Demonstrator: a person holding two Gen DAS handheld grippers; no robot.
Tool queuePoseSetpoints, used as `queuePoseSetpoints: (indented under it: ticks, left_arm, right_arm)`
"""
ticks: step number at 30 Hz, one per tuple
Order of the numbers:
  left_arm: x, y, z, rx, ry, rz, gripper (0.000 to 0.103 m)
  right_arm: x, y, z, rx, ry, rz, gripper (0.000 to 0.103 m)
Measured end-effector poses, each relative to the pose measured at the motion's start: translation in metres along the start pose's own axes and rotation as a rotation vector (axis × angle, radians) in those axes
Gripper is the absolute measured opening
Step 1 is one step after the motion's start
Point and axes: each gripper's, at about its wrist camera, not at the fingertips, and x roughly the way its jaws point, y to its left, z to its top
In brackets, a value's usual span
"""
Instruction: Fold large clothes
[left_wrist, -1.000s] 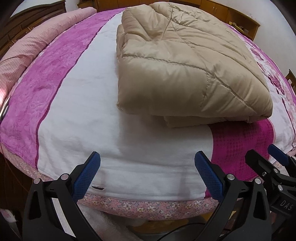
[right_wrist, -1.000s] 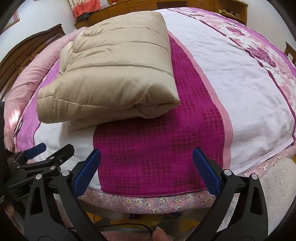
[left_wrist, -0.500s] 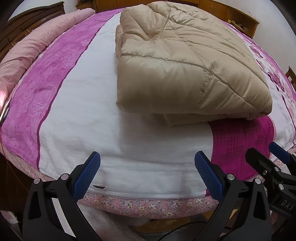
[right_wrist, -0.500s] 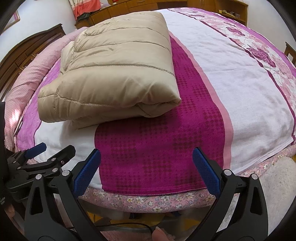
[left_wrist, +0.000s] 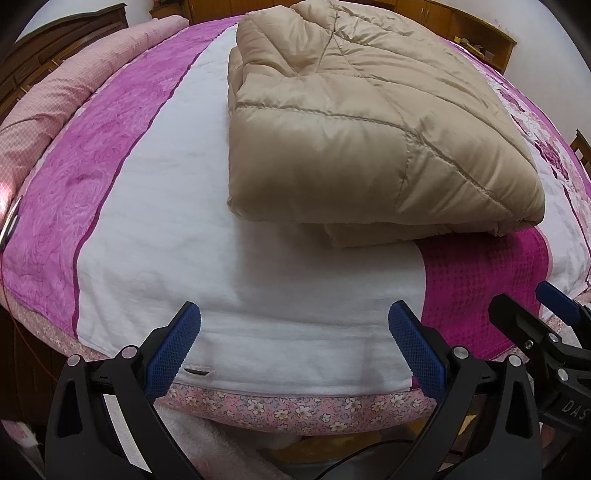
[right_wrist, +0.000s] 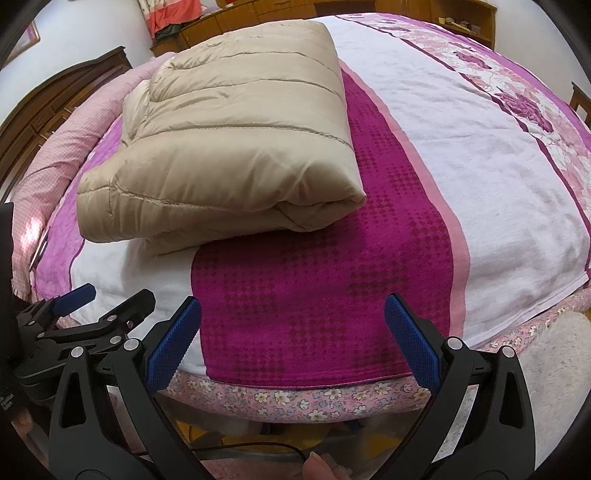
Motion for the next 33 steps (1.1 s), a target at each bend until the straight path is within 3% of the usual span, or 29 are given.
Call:
queuePoseSetpoints:
  ticks: [18,33]
  left_arm:
    - [-0.001,-0.001,0.003,0.016,0.001,-0.006,0.097]
    - [-0.01,0.003,0.001,0.006,0.001,-0.068,0.097]
  right_arm:
    - [-0.001,0.003,0.007,-0.011,0.013,-0.011,0.098]
    - [-0.009,0.0,0.007,0.004,0.005,-0.014,0.098]
